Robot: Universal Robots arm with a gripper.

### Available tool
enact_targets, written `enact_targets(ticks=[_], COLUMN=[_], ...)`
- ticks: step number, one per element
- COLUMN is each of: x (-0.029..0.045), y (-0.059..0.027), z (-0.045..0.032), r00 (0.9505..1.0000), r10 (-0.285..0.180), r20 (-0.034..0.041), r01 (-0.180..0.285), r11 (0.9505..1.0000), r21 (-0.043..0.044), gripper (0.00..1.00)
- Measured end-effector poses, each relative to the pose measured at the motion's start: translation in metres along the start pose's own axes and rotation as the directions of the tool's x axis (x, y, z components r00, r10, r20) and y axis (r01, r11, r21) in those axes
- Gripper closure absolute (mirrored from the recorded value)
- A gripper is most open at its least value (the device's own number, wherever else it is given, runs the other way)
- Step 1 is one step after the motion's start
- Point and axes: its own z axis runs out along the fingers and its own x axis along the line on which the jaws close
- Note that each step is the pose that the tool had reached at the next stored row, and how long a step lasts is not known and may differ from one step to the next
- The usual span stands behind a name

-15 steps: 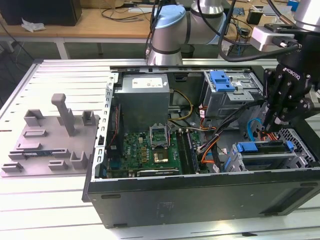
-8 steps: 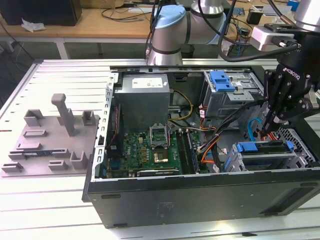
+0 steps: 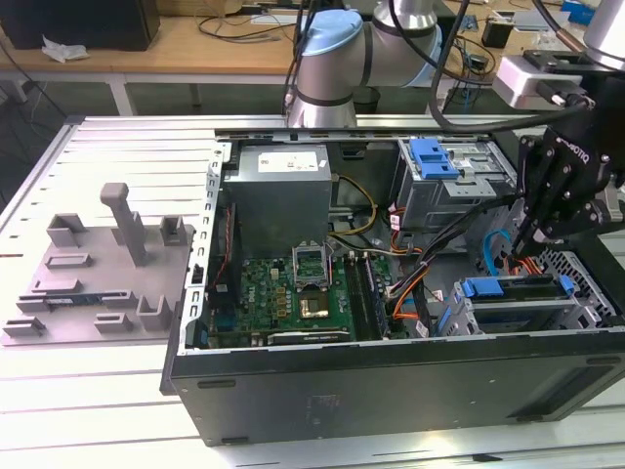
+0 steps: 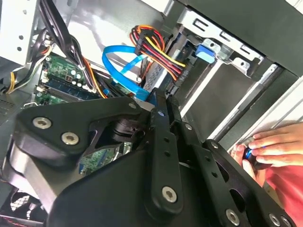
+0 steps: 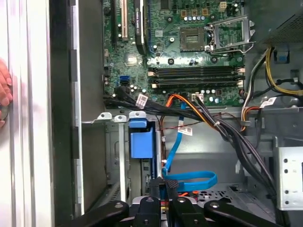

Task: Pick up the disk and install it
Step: 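Insert the second disk wire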

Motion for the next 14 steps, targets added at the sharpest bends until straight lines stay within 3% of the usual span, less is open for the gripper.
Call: enact_targets(ticks=[4, 8, 11, 13, 14], x=[0.0060, 0.0131, 0.0174, 0.0203, 0.0216], y=[-0.0005, -0.0015, -0.0028, -0.0038, -0.0042], z=[0.0004, 0.0010, 0.0013, 0.0018, 0.0021], r00=[0.9999, 0.9994, 0.9984, 0.9970, 0.9965], r10=[0.000, -0.001, -0.002, -0.002, -0.002], r20=[0.0124, 0.0337, 0.0562, 0.0773, 0.0838], r01=[0.000, 0.001, 0.002, 0.002, 0.002], r11=[1.0000, 1.0000, 1.0000, 1.0000, 1.0000], r21=[-0.0003, -0.0010, -0.0017, -0.0023, -0.0025], gripper=[0.84, 0.84, 0.84, 0.84, 0.84])
